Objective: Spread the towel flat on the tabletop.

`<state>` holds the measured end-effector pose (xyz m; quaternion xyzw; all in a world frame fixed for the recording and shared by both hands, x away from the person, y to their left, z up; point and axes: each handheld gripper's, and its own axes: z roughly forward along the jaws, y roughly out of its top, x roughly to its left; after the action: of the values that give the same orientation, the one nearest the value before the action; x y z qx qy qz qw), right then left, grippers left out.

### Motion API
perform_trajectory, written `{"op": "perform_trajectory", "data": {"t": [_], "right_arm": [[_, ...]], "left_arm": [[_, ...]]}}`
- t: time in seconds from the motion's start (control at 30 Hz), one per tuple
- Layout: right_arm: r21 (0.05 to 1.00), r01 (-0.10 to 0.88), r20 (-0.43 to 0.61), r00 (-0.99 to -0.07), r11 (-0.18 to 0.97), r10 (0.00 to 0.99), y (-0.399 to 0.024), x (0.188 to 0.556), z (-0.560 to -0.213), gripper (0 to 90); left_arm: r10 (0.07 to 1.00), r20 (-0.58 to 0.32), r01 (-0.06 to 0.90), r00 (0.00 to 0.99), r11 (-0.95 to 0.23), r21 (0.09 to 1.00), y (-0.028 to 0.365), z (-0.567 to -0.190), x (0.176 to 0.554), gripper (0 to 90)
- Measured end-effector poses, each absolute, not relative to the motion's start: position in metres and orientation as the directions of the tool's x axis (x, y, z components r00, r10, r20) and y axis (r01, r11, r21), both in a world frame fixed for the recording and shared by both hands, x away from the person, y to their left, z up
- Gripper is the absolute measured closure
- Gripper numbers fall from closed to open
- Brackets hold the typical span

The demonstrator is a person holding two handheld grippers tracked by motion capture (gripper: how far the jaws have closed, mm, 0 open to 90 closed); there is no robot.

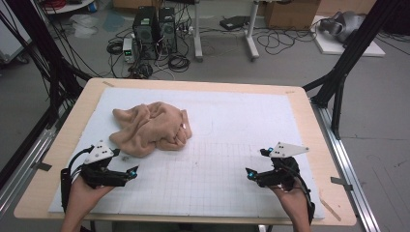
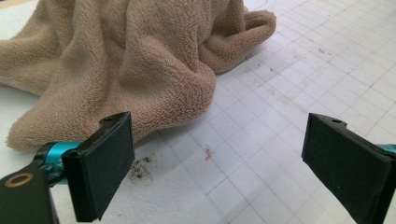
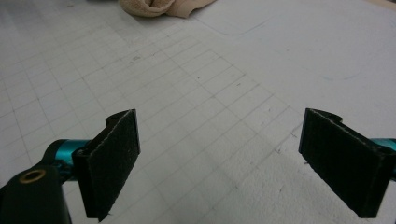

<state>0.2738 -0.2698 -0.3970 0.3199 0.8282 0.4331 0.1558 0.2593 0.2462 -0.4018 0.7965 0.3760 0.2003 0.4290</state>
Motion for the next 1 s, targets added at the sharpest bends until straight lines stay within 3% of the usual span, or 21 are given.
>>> {"op": "perform_trajectory", "data": {"t": [1.0], "right_arm": [[0.829,0.359,-0.004,-0.763,0.429,0.646,-0.260,0.272,-0.390,11.5]], "left_arm": [[0.779,-0.005,0.428,0.627,-0.338,0.838,0.251,-0.401,0.253,10.1]]}}
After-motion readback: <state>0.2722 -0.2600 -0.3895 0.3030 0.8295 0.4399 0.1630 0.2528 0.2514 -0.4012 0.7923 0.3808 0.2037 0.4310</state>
